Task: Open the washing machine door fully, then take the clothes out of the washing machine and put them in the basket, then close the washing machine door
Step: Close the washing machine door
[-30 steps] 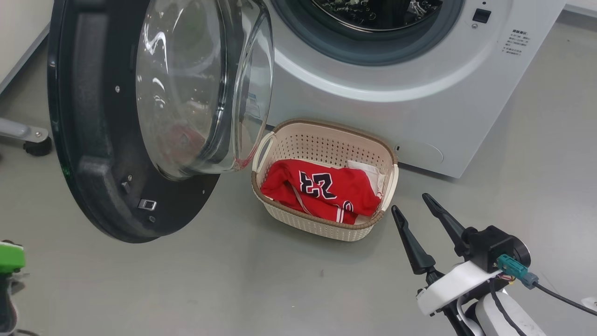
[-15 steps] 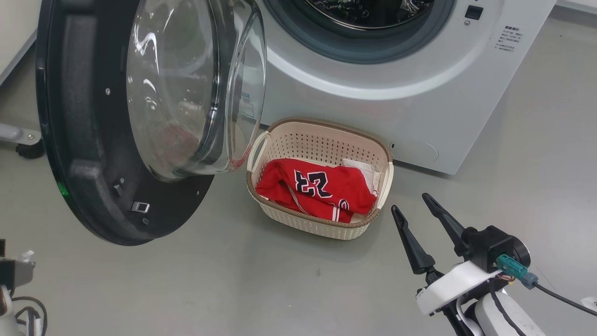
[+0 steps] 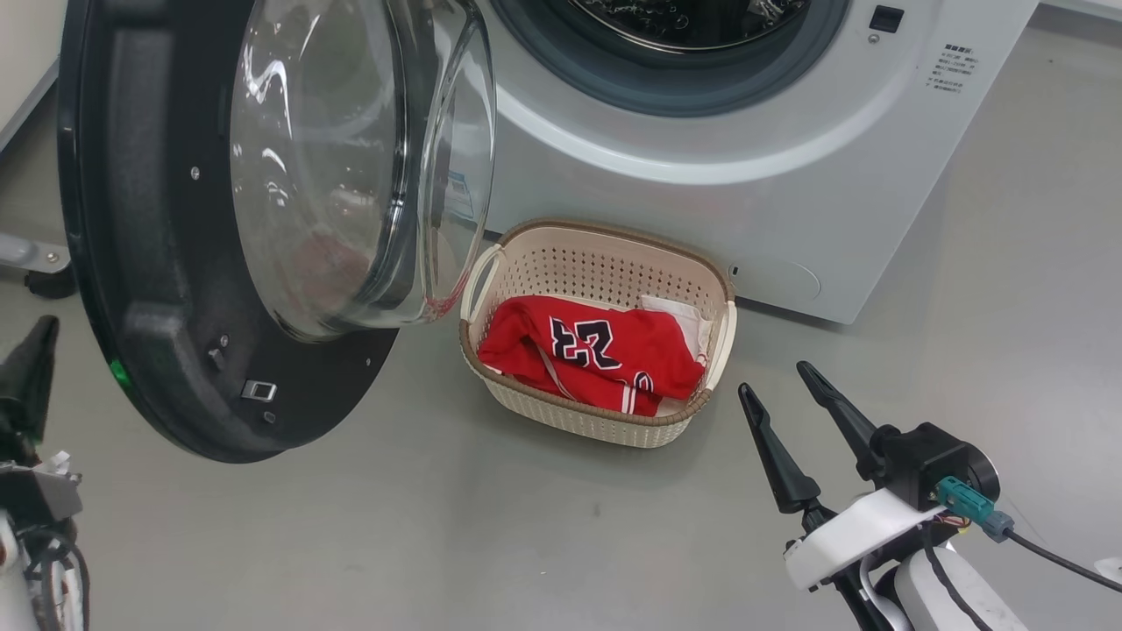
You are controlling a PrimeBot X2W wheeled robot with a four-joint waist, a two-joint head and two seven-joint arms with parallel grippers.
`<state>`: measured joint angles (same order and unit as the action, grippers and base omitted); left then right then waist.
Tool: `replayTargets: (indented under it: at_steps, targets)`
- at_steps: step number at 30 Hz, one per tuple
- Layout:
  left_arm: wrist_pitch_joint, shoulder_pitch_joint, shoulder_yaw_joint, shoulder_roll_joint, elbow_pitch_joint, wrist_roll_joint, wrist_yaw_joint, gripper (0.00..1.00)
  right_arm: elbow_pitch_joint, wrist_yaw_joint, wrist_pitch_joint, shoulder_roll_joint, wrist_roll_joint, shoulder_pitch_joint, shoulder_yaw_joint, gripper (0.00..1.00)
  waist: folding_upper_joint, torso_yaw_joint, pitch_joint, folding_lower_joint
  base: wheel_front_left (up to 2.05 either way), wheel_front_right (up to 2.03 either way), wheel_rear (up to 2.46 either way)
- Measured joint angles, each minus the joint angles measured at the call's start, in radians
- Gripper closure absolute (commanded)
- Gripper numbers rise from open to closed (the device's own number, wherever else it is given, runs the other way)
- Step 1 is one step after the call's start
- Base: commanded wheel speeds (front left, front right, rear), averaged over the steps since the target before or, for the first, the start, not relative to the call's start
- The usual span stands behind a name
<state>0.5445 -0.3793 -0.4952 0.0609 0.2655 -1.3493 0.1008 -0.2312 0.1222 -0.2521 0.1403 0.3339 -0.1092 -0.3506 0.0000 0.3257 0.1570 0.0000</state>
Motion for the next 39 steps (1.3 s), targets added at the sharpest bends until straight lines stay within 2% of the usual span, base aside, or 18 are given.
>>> replayTargets:
  at_steps: [11, 24, 39]
  targets:
    - [0.110, 0.001, 0.004, -0.020, -0.006, -0.097, 0.010, 1.00, -0.003, 0.000, 0.000, 0.000, 0.000, -0.001, -0.007, 0.00, 0.0000, -0.006, -0.002, 0.0000, 0.00, 0.00, 0.00]
    - [0.248, 0.063, 0.066, -0.028, -0.060, -0.183, 0.018, 1.00, -0.012, 0.000, 0.000, -0.004, 0.000, 0.000, -0.018, 0.00, 0.0000, -0.021, -0.026, 0.0000, 0.00, 0.00, 0.00]
    - [0.308, 0.138, 0.098, -0.031, -0.137, -0.306, 0.018, 1.00, -0.016, 0.000, 0.000, -0.007, 0.000, -0.002, -0.032, 0.00, 0.0000, -0.070, -0.028, 0.0000, 0.00, 0.00, 0.00]
